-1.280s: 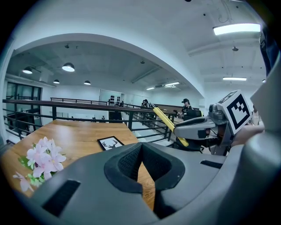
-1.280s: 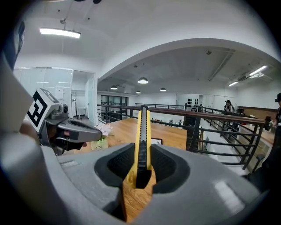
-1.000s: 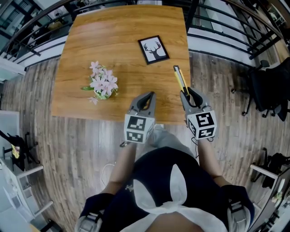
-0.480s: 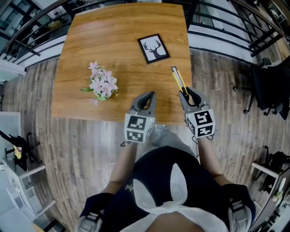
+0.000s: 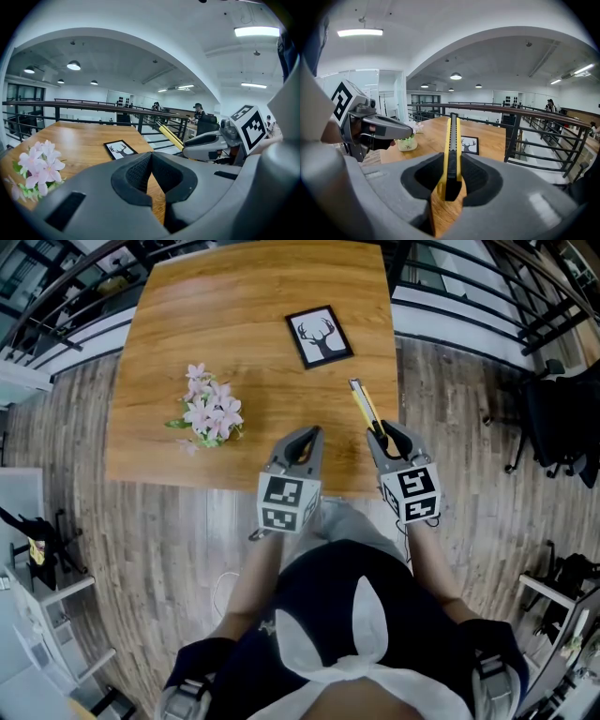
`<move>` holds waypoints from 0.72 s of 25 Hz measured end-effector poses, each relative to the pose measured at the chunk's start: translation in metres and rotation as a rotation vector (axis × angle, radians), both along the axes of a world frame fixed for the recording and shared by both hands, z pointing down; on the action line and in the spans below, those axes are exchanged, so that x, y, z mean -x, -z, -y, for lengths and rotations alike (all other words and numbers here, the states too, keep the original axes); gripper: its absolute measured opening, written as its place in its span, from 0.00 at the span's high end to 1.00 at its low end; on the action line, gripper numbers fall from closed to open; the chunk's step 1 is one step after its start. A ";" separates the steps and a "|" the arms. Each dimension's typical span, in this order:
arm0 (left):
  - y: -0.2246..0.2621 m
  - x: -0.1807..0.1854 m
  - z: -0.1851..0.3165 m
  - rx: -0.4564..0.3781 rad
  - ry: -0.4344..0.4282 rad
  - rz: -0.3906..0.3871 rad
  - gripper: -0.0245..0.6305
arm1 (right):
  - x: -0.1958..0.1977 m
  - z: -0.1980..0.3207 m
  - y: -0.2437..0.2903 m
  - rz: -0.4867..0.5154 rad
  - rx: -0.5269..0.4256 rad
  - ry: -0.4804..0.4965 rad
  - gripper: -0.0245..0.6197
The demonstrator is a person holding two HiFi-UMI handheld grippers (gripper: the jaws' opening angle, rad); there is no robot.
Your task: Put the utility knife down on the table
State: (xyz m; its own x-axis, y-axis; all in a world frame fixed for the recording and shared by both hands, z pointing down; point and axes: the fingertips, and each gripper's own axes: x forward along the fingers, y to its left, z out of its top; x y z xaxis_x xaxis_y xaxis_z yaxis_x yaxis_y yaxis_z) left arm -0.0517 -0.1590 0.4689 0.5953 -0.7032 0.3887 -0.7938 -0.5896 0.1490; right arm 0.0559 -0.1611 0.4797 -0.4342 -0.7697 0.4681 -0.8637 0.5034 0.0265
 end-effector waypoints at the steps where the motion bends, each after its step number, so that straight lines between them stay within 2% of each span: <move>1: -0.001 0.000 0.001 0.002 0.000 0.000 0.94 | 0.001 0.000 -0.002 -0.001 0.003 0.003 0.79; 18: -0.012 -0.002 0.017 0.024 0.014 0.004 0.94 | -0.001 0.014 -0.028 -0.031 0.050 0.030 0.79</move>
State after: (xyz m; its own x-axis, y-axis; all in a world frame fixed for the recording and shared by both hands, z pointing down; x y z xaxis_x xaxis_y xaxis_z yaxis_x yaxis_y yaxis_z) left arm -0.0502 -0.1763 0.4808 0.5839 -0.7017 0.4083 -0.8025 -0.5749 0.1595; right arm 0.0574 -0.1753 0.5079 -0.4417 -0.7314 0.5195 -0.8472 0.5307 0.0270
